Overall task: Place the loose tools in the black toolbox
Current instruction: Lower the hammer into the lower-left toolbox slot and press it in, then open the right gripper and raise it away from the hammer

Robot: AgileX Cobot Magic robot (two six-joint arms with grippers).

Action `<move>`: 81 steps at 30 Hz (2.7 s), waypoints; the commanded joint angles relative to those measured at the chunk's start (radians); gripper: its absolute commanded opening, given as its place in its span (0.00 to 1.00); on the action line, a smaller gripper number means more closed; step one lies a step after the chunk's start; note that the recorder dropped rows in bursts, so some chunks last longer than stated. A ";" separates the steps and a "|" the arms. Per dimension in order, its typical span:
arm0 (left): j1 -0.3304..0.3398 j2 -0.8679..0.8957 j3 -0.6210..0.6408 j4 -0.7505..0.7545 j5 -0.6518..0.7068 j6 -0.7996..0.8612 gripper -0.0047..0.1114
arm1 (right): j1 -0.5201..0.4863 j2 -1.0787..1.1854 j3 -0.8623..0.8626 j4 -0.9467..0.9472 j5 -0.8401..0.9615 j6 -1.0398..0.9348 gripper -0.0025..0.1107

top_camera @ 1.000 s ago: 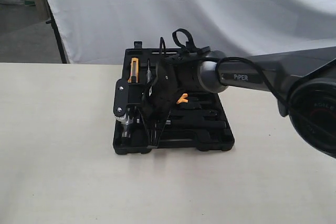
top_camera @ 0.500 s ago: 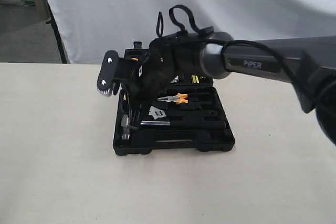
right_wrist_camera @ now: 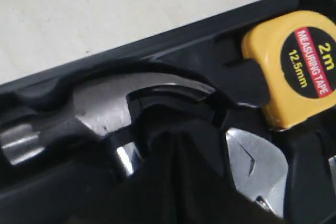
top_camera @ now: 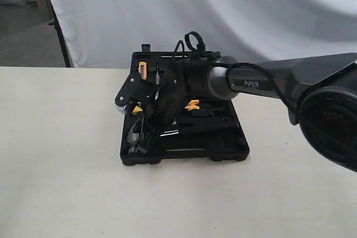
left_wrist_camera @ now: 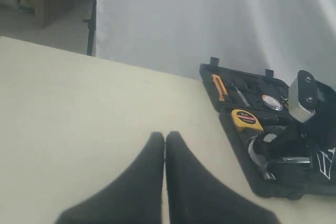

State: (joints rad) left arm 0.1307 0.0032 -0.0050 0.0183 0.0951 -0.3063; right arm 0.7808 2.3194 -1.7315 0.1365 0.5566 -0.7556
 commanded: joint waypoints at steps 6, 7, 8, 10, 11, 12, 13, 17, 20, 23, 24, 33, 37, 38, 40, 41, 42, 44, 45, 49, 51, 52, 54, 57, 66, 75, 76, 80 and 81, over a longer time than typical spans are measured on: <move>0.025 -0.003 -0.003 0.004 -0.007 -0.005 0.05 | 0.023 -0.089 0.012 -0.007 0.170 0.014 0.02; 0.025 -0.003 -0.003 0.004 -0.007 -0.005 0.05 | 0.020 -0.110 0.012 -0.017 0.162 0.032 0.02; 0.025 -0.003 -0.003 0.004 -0.007 -0.005 0.05 | 0.018 -0.137 0.012 -0.021 0.156 0.051 0.02; 0.025 -0.003 -0.003 0.004 -0.007 -0.005 0.05 | 0.004 -0.186 0.012 -0.033 0.151 0.109 0.02; 0.025 -0.003 -0.003 0.004 -0.007 -0.005 0.05 | -0.004 -0.205 0.012 -0.033 0.154 0.124 0.02; 0.025 -0.003 -0.003 0.004 -0.007 -0.005 0.05 | -0.012 -0.221 0.012 -0.033 0.161 0.138 0.02; 0.025 -0.003 -0.003 0.004 -0.007 -0.005 0.05 | -0.020 -0.226 0.012 -0.033 0.166 0.155 0.02; 0.025 -0.003 -0.003 0.004 -0.007 -0.005 0.05 | -0.049 -0.218 0.022 -0.029 0.228 0.165 0.02; 0.025 -0.003 -0.003 0.004 -0.007 -0.005 0.05 | -0.062 -0.170 0.078 -0.026 0.228 0.165 0.02; 0.025 -0.003 -0.003 0.004 -0.007 -0.005 0.05 | -0.064 -0.094 0.160 -0.026 0.173 0.165 0.02; 0.025 -0.003 -0.003 0.004 -0.007 -0.005 0.05 | -0.064 -0.065 0.180 -0.026 0.162 0.168 0.02; 0.025 -0.003 -0.003 0.004 -0.007 -0.005 0.05 | -0.067 -0.124 0.138 -0.030 0.292 0.206 0.02; 0.025 -0.003 -0.003 0.004 -0.007 -0.005 0.05 | -0.067 -0.237 0.095 -0.021 0.266 0.230 0.02; 0.025 -0.003 -0.003 0.004 -0.007 -0.005 0.05 | -0.067 -0.258 0.093 -0.021 0.244 0.241 0.02; 0.025 -0.003 -0.003 0.004 -0.007 -0.005 0.05 | -0.067 -0.297 0.093 -0.015 0.192 0.248 0.02; 0.025 -0.003 -0.003 0.004 -0.007 -0.005 0.05 | -0.067 -0.303 0.093 -0.009 0.175 0.248 0.02; 0.025 -0.003 -0.003 0.004 -0.007 -0.005 0.05 | -0.067 -0.305 0.093 0.000 0.155 0.248 0.02; 0.025 -0.003 -0.003 0.004 -0.007 -0.005 0.05 | -0.067 -0.289 0.093 0.002 0.141 0.248 0.02; 0.025 -0.003 -0.003 0.004 -0.007 -0.005 0.05 | -0.067 -0.265 0.093 0.002 0.135 0.248 0.02; 0.025 -0.003 -0.003 0.004 -0.007 -0.005 0.05 | -0.070 -0.135 0.097 0.025 0.160 0.262 0.02; 0.025 -0.003 -0.003 0.004 -0.007 -0.005 0.05 | -0.070 -0.044 0.104 0.052 0.218 0.269 0.02; 0.025 -0.003 -0.003 0.004 -0.007 -0.005 0.05 | -0.070 -0.009 0.104 0.052 0.249 0.269 0.02; 0.025 -0.003 -0.003 0.004 -0.007 -0.005 0.05 | -0.070 0.025 0.104 0.050 0.295 0.269 0.02; 0.025 -0.003 -0.003 0.004 -0.007 -0.005 0.05 | -0.070 0.000 0.104 0.048 0.322 0.269 0.02; 0.025 -0.003 -0.003 0.004 -0.007 -0.005 0.05 | -0.070 -0.298 0.104 0.053 0.226 0.269 0.02; 0.025 -0.003 -0.003 0.004 -0.007 -0.005 0.05 | -0.070 -0.326 0.104 0.075 0.100 0.269 0.02; 0.025 -0.003 -0.003 0.004 -0.007 -0.005 0.05 | -0.070 -0.294 0.104 0.075 0.100 0.269 0.02; 0.025 -0.003 -0.003 0.004 -0.007 -0.005 0.05 | -0.070 -0.131 0.104 0.080 0.140 0.280 0.02; 0.025 -0.003 -0.003 0.004 -0.007 -0.005 0.05 | -0.070 -0.077 0.104 0.080 0.163 0.290 0.02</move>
State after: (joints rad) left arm 0.1307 0.0032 -0.0050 0.0183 0.0951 -0.3063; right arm 0.7110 2.1328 -1.6318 0.2137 0.6701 -0.4841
